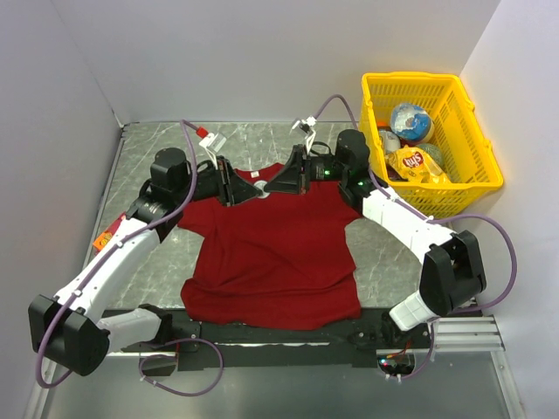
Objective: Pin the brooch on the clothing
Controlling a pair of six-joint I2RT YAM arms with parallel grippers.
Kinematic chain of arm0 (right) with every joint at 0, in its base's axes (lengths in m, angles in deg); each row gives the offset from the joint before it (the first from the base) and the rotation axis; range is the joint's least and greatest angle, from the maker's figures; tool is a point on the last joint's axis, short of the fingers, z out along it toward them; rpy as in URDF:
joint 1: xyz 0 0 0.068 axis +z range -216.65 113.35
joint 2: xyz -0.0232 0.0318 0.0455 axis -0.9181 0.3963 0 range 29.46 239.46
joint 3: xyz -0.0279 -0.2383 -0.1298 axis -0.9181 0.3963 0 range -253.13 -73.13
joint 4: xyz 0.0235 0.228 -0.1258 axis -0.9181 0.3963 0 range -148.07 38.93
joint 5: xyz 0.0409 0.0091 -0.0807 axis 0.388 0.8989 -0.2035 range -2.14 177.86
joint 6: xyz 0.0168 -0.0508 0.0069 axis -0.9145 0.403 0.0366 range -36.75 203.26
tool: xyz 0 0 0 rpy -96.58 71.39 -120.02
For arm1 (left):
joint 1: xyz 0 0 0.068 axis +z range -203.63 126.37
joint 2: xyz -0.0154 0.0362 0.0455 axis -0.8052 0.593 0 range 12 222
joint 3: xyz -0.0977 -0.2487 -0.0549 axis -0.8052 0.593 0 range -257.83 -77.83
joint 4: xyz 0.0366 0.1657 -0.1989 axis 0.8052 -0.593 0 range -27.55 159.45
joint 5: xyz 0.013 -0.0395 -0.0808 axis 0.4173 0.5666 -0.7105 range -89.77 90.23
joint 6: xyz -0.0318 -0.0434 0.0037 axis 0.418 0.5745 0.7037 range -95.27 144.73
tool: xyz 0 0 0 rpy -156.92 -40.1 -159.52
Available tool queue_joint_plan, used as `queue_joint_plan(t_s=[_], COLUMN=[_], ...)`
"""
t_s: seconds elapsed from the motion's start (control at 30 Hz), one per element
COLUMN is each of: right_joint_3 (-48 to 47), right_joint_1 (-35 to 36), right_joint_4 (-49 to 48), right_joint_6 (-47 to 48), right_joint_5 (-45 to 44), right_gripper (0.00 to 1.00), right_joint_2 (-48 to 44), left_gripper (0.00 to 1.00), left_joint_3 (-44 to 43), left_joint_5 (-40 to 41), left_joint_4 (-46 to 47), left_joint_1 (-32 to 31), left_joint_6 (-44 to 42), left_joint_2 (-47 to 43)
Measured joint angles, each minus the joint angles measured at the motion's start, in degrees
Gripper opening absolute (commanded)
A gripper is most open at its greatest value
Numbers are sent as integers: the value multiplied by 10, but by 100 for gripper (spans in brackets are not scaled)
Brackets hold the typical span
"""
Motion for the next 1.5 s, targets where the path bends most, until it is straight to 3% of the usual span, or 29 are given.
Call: queue_joint_plan(t_s=[0.2, 0.3, 0.33, 0.37, 0.5, 0.53, 0.57, 0.6, 0.7, 0.9, 1.2, 1.5], right_joint_3=[0, 0, 0, 1, 6, 7, 7, 7, 7, 7, 7, 7], right_joint_1=[1, 1, 1, 1, 1, 1, 1, 1, 1, 1, 2, 5], right_joint_4=[0, 0, 0, 0, -4, -5, -7, -8, -12, -19, -28, -26], right_joint_6=[2, 4, 4, 4, 6, 6, 6, 6, 0, -5, -9, -11], right_joint_5=[-6, -6, -7, -7, -6, -6, -6, -6, -6, -3, 1, 5], right_gripper=[0, 0, 0, 0, 0, 3, 12, 28, 43, 41, 24, 26], right_joint_2=[-1, -3, -5, -6, -12, -12, -12, -12, -12, -12, -12, -7], left_gripper=[30, 20, 5, 1, 1, 1, 1, 1, 1, 1, 1, 1], left_joint_3=[0, 0, 0, 0, 1, 1, 1, 1, 3, 3, 3, 3], left_joint_5=[4, 3, 3, 3, -3, -3, -2, -2, -1, 0, -3, -6], left_joint_4=[-16, -16, -15, -15, -8, -8, -8, -7, -5, -4, -3, 8], left_joint_1=[-2, -2, -2, -2, -2, -2, -2, -2, -2, -2, -2, -2], left_joint_6=[-8, -10, -11, -10, -7, -7, -6, -5, -5, -5, -3, -2], left_joint_2=[-10, -11, -11, -11, -12, -12, -12, -12, -15, -19, -20, -20])
